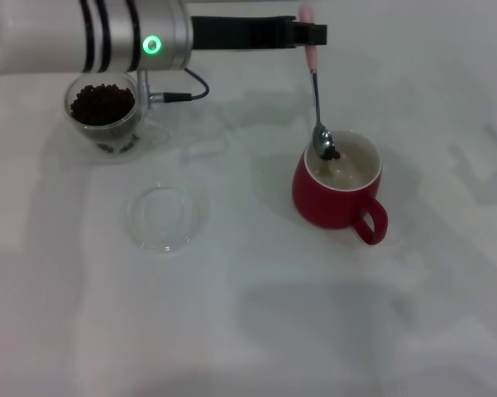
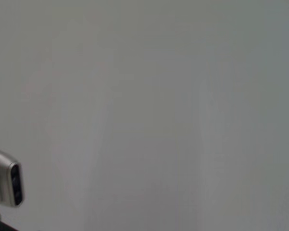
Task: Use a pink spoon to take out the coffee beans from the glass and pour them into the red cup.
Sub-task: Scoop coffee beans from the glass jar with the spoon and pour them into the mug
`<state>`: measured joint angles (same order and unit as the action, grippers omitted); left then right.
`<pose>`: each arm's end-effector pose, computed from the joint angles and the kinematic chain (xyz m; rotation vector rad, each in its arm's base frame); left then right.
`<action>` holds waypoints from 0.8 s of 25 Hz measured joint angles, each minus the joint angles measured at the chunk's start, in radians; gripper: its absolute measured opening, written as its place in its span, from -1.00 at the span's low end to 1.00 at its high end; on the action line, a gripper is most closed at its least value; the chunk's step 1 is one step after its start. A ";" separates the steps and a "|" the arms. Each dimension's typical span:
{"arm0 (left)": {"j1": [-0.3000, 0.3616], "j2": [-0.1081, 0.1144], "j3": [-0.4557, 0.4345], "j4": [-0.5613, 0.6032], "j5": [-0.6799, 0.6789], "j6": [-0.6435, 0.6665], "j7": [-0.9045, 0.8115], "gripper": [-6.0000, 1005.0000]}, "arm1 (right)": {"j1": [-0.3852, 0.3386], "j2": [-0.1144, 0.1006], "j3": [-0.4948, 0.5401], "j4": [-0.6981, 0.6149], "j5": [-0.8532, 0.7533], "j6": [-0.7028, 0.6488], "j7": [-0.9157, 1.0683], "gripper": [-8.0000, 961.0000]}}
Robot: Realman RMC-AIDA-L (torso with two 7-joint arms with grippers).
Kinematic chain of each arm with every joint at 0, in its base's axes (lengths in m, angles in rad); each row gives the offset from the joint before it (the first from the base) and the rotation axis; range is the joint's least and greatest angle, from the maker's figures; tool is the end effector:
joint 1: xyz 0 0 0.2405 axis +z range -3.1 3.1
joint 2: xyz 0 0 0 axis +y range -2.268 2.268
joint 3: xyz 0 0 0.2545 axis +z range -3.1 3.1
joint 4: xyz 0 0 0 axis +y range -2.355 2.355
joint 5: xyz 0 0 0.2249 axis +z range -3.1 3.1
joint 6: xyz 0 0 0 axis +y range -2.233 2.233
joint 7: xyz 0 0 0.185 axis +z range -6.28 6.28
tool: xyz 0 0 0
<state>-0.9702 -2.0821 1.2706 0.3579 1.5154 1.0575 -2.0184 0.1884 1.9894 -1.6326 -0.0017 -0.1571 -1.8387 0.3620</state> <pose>-0.1039 0.4369 -0.1306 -2.6731 -1.3022 -0.7223 0.3379 0.2420 0.0302 -1.7378 0.2626 1.0096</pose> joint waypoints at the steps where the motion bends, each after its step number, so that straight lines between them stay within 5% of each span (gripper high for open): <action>1: -0.007 0.000 0.024 0.017 -0.001 -0.011 0.009 -0.73 | 0.003 0.000 0.000 0.000 0.000 0.001 0.000 0.39; 20: 0.026 0.004 0.060 0.171 -0.002 0.035 0.014 -0.73 | 0.017 -0.007 0.004 0.000 0.010 0.035 0.006 0.39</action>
<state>-0.9445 -2.0782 1.3304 0.5285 1.5139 1.0928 -2.0048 0.2053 1.9824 -1.6291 -0.0014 -0.1470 -1.8035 0.3682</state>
